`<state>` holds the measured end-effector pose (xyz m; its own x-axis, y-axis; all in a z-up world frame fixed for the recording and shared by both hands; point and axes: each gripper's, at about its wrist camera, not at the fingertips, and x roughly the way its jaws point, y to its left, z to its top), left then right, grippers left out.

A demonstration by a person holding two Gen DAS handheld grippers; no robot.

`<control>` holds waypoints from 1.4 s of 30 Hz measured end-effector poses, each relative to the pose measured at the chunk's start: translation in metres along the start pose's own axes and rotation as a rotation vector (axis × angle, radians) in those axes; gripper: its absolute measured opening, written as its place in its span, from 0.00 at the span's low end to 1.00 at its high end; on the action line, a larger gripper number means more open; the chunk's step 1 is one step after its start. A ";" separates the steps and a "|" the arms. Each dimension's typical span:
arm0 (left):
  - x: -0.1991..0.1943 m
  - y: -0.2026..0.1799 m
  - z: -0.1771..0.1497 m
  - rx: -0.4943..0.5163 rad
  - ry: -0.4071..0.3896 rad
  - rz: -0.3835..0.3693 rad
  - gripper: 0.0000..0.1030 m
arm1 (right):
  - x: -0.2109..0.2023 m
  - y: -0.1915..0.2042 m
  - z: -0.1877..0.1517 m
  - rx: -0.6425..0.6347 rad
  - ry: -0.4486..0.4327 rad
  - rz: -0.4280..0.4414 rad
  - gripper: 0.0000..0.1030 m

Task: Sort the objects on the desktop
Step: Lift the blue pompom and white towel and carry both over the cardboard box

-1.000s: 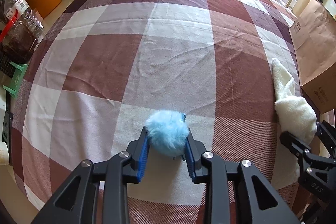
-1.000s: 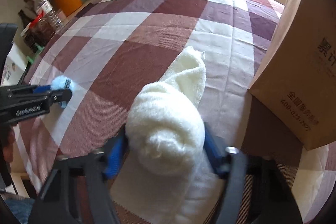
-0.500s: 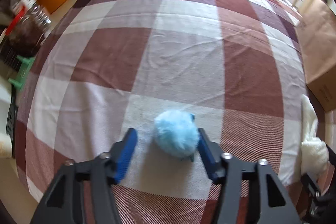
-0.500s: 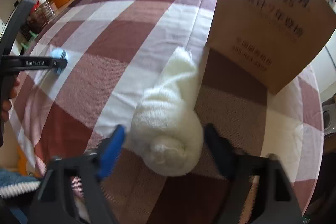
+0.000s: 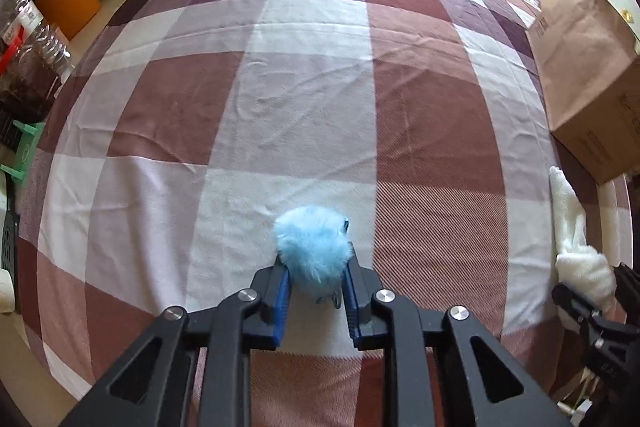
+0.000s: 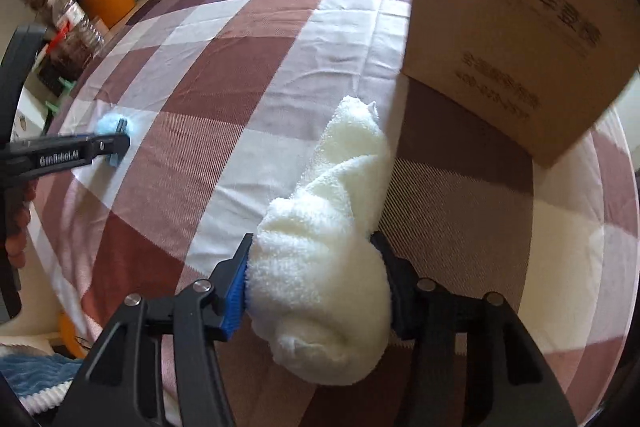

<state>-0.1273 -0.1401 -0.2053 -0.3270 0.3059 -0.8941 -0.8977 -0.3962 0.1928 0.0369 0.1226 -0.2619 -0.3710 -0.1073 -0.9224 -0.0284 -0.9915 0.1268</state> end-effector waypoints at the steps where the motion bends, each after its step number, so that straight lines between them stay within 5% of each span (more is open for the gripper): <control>1: -0.002 -0.002 -0.001 0.014 -0.002 0.003 0.22 | -0.003 -0.003 -0.002 0.020 0.003 0.009 0.54; 15: -0.047 -0.052 0.023 0.195 -0.084 0.051 0.22 | -0.073 -0.032 -0.005 0.136 -0.079 -0.022 0.54; 27: -0.136 -0.114 0.094 0.288 -0.287 -0.080 0.22 | -0.199 -0.047 0.038 0.198 -0.356 -0.097 0.54; 42: -0.224 -0.192 0.180 0.400 -0.474 -0.230 0.22 | -0.292 -0.049 0.119 0.207 -0.642 -0.245 0.54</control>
<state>0.0651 0.0229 0.0312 -0.1266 0.7282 -0.6736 -0.9708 0.0486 0.2351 0.0359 0.2112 0.0451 -0.8024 0.2438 -0.5447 -0.3327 -0.9405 0.0692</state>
